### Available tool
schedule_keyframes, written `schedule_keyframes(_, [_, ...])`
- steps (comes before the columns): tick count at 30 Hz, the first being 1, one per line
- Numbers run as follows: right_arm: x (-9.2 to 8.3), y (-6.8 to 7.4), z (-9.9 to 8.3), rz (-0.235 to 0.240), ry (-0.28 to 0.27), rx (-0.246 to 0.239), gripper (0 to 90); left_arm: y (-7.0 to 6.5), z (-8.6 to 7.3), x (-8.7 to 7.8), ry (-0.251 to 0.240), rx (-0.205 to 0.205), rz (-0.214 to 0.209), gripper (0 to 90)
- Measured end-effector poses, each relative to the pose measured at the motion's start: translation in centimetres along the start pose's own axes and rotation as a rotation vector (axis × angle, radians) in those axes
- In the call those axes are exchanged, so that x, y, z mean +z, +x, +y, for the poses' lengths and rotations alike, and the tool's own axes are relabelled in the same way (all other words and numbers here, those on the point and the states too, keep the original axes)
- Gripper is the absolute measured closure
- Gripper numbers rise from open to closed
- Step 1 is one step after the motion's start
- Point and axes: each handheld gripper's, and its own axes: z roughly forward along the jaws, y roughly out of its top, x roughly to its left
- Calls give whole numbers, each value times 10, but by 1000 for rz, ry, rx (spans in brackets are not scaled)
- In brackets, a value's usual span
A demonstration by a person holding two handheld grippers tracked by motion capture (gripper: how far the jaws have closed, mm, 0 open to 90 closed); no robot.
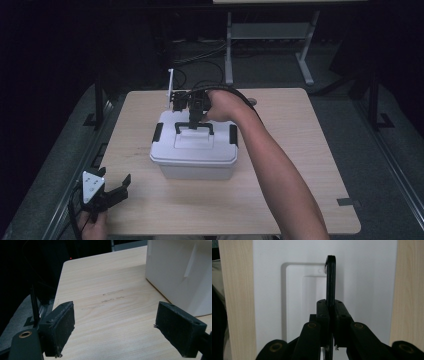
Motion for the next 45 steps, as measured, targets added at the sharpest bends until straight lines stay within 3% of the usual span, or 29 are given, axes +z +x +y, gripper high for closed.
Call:
schedule_keyframes(22, [9, -4, -1, 0, 4, 12, 842, 0, 0, 0, -1, 6, 0, 150])
schedule_keyframes(45, [9, -2, -6, 37, -27, 29, 801, -1, 0, 0, 1, 5, 5, 150])
